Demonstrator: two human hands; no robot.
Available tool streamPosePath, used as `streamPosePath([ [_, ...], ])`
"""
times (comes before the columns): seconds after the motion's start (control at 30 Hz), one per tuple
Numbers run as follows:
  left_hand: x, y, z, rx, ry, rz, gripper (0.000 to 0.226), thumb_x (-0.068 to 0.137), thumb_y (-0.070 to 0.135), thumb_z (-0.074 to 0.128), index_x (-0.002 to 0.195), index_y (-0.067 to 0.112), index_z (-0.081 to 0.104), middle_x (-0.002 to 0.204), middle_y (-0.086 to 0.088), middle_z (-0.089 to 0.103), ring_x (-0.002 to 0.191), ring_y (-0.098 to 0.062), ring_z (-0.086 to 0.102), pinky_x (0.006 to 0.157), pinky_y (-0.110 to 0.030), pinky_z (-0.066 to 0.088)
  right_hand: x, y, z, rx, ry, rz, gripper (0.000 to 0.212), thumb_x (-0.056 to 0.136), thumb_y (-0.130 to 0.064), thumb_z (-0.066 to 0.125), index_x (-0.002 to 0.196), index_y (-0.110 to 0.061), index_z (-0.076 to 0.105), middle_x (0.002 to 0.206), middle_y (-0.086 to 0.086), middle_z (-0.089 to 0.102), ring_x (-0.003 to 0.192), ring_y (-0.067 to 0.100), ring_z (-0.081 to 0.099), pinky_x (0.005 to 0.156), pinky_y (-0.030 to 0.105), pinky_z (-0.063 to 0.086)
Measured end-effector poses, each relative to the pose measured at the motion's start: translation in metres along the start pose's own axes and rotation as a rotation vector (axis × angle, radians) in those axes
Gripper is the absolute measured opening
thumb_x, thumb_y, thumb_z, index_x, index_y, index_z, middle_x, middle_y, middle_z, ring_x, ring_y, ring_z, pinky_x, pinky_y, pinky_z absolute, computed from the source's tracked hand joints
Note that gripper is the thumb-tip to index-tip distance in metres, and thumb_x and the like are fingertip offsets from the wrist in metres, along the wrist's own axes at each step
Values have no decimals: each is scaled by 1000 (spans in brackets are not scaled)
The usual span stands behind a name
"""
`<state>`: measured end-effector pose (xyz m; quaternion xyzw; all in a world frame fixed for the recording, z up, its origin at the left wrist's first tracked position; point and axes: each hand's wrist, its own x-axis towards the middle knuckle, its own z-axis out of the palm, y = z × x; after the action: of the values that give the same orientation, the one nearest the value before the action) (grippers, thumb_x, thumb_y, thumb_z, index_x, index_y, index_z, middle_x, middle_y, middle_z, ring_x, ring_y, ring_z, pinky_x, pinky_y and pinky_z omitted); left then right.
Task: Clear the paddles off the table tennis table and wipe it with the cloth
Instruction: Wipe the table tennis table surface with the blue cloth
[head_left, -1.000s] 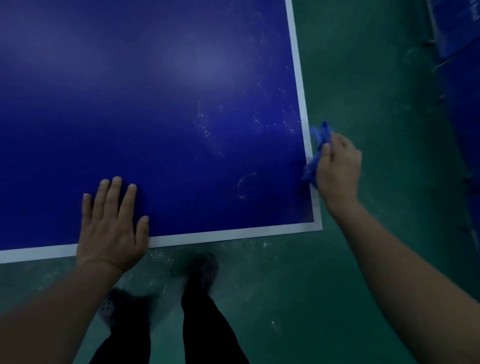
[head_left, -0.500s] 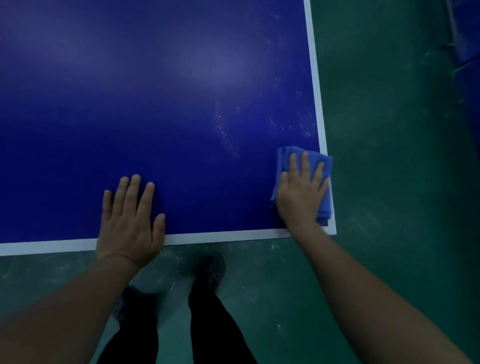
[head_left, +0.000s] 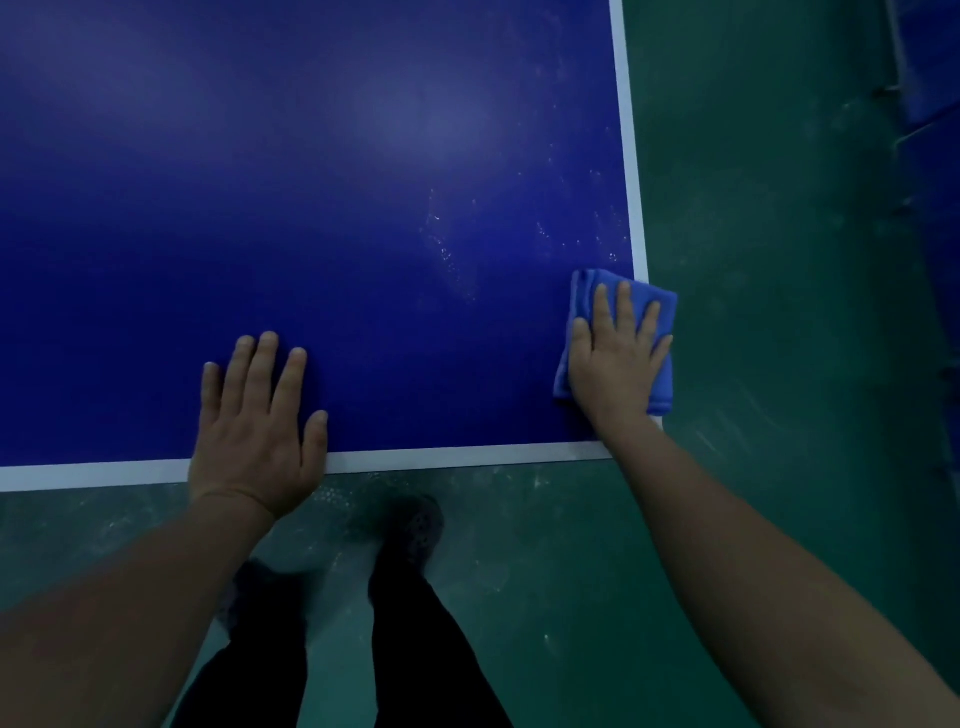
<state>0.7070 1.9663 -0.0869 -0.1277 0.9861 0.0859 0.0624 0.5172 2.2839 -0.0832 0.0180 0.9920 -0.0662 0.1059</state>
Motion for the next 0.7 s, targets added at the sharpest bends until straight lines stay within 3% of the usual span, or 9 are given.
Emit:
streamPosePath([
  [0.17,1,0,-1,-20,1,-1,74,96,50,22,155,6,29,164,-19,18,154,-33,8,124,-52,0,-86,14,13,-62,-44,-314,59,101,-53,24,157,-33,26,165,-9,12,155,29,3,122,56,1],
  [0.27,0,1,-1,-33,0,1,74,96,50,22,155,6,29,164,-19,18,154,-33,8,124,-53,0,-72,39,4,-51,-53,-98,61,100,-53,21,158,-35,18,166,-12,3,155,27,-6,123,55,-2],
  [0.37,0,1,0,-31,-1,-3,74,96,50,22,155,6,28,164,-19,17,154,-33,7,124,-52,0,-66,16,11,-1,-10,144,60,104,-48,26,159,-35,6,168,-8,-2,154,31,-10,122,58,-4],
  [0.43,0,1,-1,-31,0,-2,74,96,50,22,155,6,28,164,-19,16,154,-33,7,124,-53,0,-90,-12,22,-6,-11,36,61,102,-51,20,158,-36,0,168,-8,-5,154,33,-11,121,58,-10],
  [0.53,1,1,0,-37,3,-1,74,95,49,23,155,6,28,164,-19,17,153,-33,8,124,-54,1,-118,-8,27,-47,-44,-207,61,101,-53,19,157,-36,5,166,-9,-2,154,32,-8,121,53,-11],
  [0.6,0,2,0,-39,5,-5,73,95,49,23,155,6,29,164,-19,18,153,-33,8,123,-54,1,-107,17,20,-55,-41,-145,60,102,-52,21,157,-36,4,167,-9,-3,154,31,-11,122,53,-10],
  [0.7,-1,2,0,-40,6,-4,73,95,49,23,155,6,29,164,-20,18,153,-34,8,124,-54,1,-88,38,14,-11,-39,119,59,106,-45,29,159,-33,6,168,-7,-6,154,32,-12,122,58,-4],
])
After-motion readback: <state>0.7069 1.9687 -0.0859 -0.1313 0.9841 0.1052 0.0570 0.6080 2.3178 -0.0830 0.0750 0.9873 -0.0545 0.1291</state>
